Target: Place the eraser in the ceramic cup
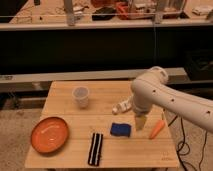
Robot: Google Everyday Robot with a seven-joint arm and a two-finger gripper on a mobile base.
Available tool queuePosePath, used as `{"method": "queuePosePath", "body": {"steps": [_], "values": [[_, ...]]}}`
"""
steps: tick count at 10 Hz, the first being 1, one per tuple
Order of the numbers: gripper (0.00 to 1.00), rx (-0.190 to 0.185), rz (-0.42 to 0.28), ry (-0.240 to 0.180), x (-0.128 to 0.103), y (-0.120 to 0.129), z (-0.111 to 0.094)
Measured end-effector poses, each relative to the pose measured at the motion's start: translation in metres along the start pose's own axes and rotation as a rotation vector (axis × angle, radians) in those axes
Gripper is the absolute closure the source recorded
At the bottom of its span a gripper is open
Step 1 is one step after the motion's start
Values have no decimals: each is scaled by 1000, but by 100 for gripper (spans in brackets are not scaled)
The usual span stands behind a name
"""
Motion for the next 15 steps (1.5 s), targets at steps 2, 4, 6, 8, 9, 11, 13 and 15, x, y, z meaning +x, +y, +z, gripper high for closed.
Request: {"method": "queuePosePath", "body": {"steps": [2,4,6,8,9,11,13,15], "values": [[20,6,-7,-7,-6,2,4],[20,18,-44,-30,-32,4,13],[20,28,-62,-45,-44,7,19],[20,39,-76,-67,-61,11,27],[20,50,-100,-79,-71,11,30],[20,56,-136,-91,-75,12,33],[20,56,-169,-121,-95,14,39],[20,49,-198,-156,-115,18,47]]}}
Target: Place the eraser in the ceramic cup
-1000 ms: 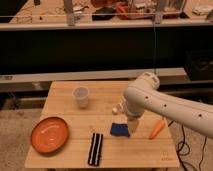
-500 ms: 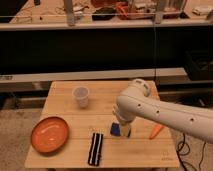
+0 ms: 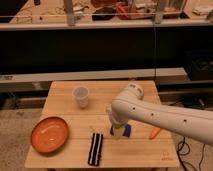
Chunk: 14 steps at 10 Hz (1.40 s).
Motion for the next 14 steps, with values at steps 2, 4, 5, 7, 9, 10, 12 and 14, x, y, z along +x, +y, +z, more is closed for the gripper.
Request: {"method": "queuePosePath", "body": {"steps": [2,4,5,7,9,10,12,14], "values": [[20,-1,-20,-18,-4,-1,6],[20,-5,-60,-36,-14,3,22],[20,-6,-85,-43,-27,2,32],[20,-9,-119,-59,-40,2,44],[20,-16,-170,-79,-41,8,68],[20,-19,-193,-88,-43,10,75],[20,-31,-224,-106,-51,12,82],[20,-37,-253,-125,-53,16,98]]}}
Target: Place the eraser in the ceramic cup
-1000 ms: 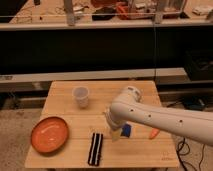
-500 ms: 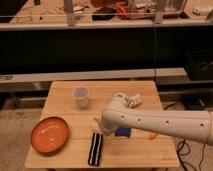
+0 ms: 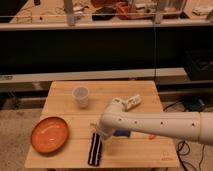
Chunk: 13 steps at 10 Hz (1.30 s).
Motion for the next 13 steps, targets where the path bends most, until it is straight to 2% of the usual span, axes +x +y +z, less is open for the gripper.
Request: {"method": "queuePosePath", "body": {"steps": [2,7,13], "values": [[20,-9,-22,-16,3,1,10],[20,-31,-67,-44,5,-6,21],[20,-65,-133,-53,12,-16,30]]}}
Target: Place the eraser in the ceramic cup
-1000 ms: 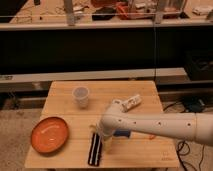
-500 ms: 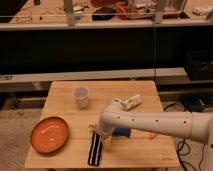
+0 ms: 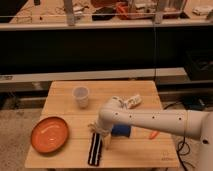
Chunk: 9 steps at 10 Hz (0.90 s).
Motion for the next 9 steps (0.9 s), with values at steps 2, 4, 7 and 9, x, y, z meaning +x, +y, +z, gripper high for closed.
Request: {"method": "queuePosePath", "body": {"steps": [2,4,7,9], "values": [[20,-10,-22,-1,1,-5,3],[20,-23,-34,1,5,-9,5],[20,-29,-42,-4,8,-15,9],[20,-31,-41,-3,11,-16,9]]}}
